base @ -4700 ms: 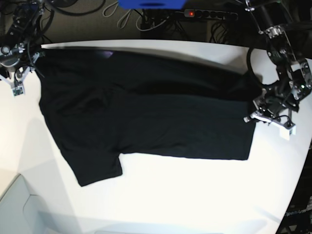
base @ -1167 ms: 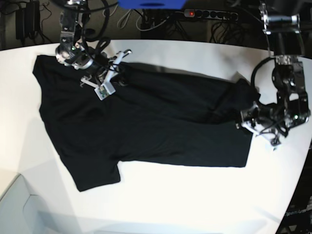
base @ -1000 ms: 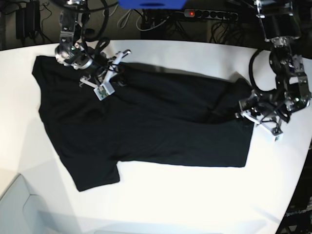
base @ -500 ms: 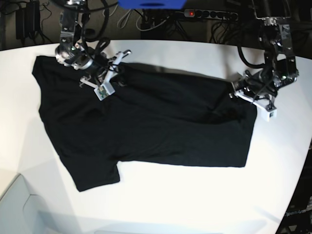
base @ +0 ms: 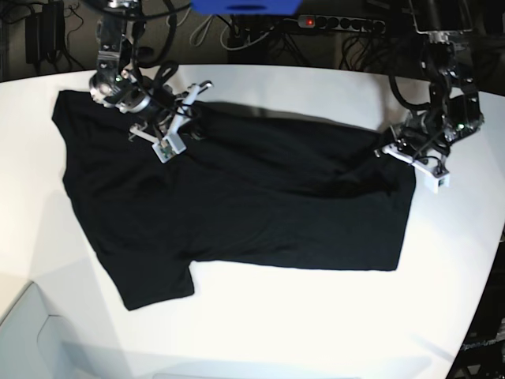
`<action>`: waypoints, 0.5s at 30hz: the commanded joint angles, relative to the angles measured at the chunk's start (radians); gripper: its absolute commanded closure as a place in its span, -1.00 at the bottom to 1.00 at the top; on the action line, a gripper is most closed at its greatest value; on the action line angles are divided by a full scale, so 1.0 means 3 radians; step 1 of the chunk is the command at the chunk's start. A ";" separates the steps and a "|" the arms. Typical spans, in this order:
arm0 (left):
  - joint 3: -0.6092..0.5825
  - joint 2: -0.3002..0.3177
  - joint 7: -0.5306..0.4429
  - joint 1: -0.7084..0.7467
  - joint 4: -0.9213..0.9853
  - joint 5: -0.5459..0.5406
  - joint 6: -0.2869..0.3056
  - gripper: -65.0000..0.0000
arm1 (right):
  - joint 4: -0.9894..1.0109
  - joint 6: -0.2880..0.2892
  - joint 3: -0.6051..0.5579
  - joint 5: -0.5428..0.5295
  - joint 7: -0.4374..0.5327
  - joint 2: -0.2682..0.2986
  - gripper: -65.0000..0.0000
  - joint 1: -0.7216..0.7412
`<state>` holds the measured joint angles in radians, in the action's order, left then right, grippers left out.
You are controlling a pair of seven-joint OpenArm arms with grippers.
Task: Layout the t-shirt on the table in an organized manner, then fold the t-shirt properly
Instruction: 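Grasp the shirt edge with the left gripper and pull it taut, then pull the held edge outward with both grippers to straighten the shirt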
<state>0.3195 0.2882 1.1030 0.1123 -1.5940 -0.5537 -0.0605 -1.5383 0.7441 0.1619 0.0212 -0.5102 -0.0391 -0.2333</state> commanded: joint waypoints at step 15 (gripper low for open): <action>-0.0009 0.0469 -0.0012 -0.0730 -0.0024 -0.0013 -0.0006 1.00 | 0.0046 -0.0153 0.0030 0.0443 -0.0481 0.0041 1.00 -0.0059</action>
<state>0.3092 0.4034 1.1198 -0.0925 -1.5841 -0.5686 -0.0544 -1.5391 0.7441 0.1627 0.0208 -0.5106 -0.0387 -0.2333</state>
